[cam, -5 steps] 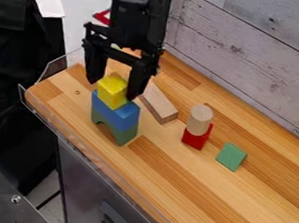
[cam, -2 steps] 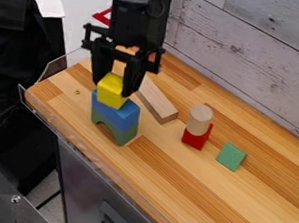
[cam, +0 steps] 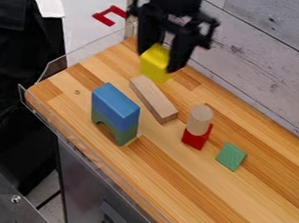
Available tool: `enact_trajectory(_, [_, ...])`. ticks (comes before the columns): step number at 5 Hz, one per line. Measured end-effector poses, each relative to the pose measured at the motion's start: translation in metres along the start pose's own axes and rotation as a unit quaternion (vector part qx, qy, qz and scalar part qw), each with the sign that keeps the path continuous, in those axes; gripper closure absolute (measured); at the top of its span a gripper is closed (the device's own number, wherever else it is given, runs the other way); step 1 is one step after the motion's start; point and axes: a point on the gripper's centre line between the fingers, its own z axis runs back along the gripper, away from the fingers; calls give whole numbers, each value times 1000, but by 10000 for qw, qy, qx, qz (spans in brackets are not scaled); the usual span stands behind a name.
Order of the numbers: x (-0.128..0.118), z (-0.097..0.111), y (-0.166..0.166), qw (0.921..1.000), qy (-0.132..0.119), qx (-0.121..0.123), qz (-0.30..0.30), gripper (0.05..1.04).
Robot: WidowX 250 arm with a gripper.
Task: Move the yellow block on top of the cylinder
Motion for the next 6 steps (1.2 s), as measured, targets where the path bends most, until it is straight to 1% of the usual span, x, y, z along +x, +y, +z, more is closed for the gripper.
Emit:
enact_trajectory(1, [8, 6, -16, 9998, -94, -105, -113, 514])
enact_trajectory(2, [17, -13, -22, 9996, 211, -151, -79, 514])
enact_trajectory(3, [29, -30, -25, 9988, 473, -72, 50, 514])
enact_trajectory(4, [36, -37, -33, 9985, 539, -46, -2, 514])
enact_trajectory(5, [40, -41, -35, 9984, 551, -88, -4, 514])
enact_trajectory(6, [42, -41, -38, 9987, 487, -129, -9, 514])
